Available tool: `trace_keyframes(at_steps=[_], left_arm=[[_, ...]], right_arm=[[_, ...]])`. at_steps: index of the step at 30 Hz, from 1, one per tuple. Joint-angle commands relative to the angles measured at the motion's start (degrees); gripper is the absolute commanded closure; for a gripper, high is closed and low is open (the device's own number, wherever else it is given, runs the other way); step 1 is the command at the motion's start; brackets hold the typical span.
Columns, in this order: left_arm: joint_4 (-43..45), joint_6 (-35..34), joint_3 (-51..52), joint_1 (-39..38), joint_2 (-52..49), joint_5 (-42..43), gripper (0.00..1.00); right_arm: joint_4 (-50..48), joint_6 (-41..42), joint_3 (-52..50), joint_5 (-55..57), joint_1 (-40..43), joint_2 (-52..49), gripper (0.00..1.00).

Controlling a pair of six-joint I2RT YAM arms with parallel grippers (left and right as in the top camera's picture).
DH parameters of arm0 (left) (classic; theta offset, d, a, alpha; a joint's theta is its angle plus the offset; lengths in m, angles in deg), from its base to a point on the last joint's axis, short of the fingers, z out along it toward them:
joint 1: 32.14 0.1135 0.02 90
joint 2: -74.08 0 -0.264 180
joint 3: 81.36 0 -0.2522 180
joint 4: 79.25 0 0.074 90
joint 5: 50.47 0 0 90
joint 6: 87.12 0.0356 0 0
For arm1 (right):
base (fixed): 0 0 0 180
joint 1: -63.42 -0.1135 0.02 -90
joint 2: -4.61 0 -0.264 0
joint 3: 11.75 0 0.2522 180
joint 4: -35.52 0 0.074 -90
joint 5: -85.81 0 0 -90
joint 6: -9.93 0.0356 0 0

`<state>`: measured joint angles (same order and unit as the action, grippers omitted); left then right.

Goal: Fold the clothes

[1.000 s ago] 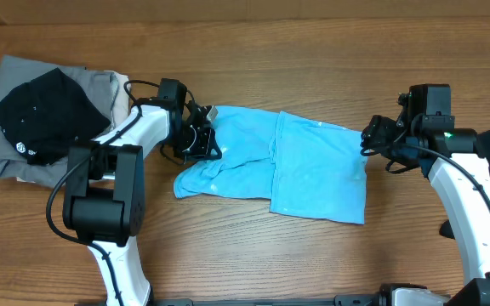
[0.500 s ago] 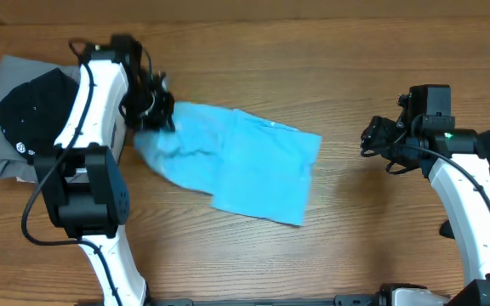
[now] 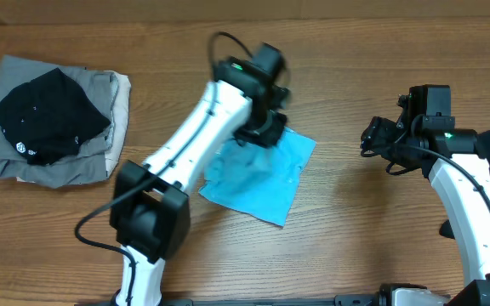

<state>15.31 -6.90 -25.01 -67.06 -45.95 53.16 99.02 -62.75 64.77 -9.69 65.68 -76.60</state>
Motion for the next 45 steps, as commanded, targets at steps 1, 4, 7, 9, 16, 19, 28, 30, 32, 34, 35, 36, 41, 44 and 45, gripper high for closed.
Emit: trace_keyframes(at_steps=[1, 4, 7, 9, 16, 19, 28, 30, 32, 34, 35, 36, 41, 44, 45], left_arm=[[0.1, -4.2, 0.2, -2.1, -0.6, -4.7, 0.67], [-0.3, -5.3, 0.2, -3.1, -0.6, -6.6, 0.21], [-0.7, -5.2, 0.2, -2.9, -0.6, -7.1, 0.03], [-2.3, -5.2, 0.0, -1.8, -0.6, -8.6, 0.0], [-7.9, -3.7, -1.4, 6.2, -0.6, -11.9, 0.0], [-7.6, 0.2, -1.2, 10.9, -0.6, -4.4, 0.0], [-3.8, 8.2, 7.8, 15.3, -0.6, 13.7, 0.68], [-0.9, 8.5, 11.0, 14.8, -0.6, 15.0, 0.45], [2.4, 8.5, 14.5, 14.3, -0.6, 14.8, 0.39], [4.9, 8.5, 17.4, 14.1, -0.6, 15.2, 0.42], [5.6, 8.5, 18.5, 14.0, -0.6, 15.9, 0.5], [6.0, 8.5, 19.2, 13.9, -0.6, 17.1, 0.58], [6.2, 10.9, 19.8, 13.7, -0.6, 26.5, 0.88], [4.6, 11.3, 19.8, 13.6, -0.6, 28.7, 0.96], [4.1, 11.4, 19.8, 13.5, -0.6, 29.3, 0.96]], right_arm=[[0.0, -0.2, 1.1, 0.7, 0.1, 1.5, 0.28], [0.1, -0.1, 1.1, 0.7, 0.1, 1.5, 0.28], [0.3, -0.2, 1.1, 0.7, 0.1, 1.5, 0.28], [0.6, -0.2, 1.1, 0.7, 0.1, 1.5, 0.28], [1.4, -3.6, 1.1, -10.9, -1.5, 1.5, 0.37], [1.0, -4.1, 1.1, -13.3, -4.9, 0.8, 0.39], [-2.2, 2.0, 1.0, -5.3, -11.2, -4.0, 0.41], [-2.2, 3.4, 1.0, -4.3, -10.3, -4.2, 0.41], [-2.1, 3.4, 1.0, -4.4, -9.1, -4.2, 0.41], [-1.4, 3.3, 1.0, -4.4, -8.1, -4.2, 0.41], [-0.9, 3.3, 1.0, -4.4, -7.6, -4.2, 0.41], [-0.5, 3.3, 1.0, -4.4, -7.2, -4.2, 0.4], [-0.1, 2.4, 1.0, -4.4, -5.4, -4.2, 0.38], [0.0, 2.4, 1.0, -4.4, -4.4, -4.2, 0.38], [0.0, 2.4, 1.0, -4.4, -4.1, -4.2, 0.38]])
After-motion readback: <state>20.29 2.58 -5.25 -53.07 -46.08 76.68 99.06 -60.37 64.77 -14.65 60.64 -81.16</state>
